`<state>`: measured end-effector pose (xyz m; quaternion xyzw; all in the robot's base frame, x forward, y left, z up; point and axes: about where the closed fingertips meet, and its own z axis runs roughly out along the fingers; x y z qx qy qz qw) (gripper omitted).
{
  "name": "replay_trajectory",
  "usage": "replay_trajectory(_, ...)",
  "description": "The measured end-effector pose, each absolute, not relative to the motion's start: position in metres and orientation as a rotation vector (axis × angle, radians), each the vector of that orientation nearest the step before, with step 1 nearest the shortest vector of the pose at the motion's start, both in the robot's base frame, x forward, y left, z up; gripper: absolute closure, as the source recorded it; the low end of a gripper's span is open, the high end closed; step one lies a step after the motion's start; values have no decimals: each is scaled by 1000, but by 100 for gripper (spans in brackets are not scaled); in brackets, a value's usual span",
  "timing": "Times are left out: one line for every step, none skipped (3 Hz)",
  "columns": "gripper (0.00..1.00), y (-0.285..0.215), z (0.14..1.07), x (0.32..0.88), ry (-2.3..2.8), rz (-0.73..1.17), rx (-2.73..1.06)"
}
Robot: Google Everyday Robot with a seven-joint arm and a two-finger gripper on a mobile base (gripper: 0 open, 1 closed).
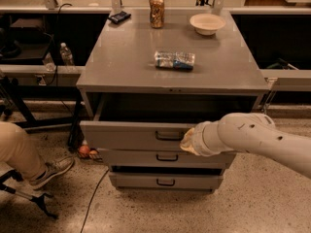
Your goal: Close top drawer
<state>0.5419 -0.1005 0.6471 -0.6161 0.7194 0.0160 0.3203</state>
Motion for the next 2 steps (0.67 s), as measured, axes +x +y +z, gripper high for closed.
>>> replay_trajectory(100,-101,647,542,1891,42,-1619)
replay_trajectory(100,-101,647,542,1891,42,-1619)
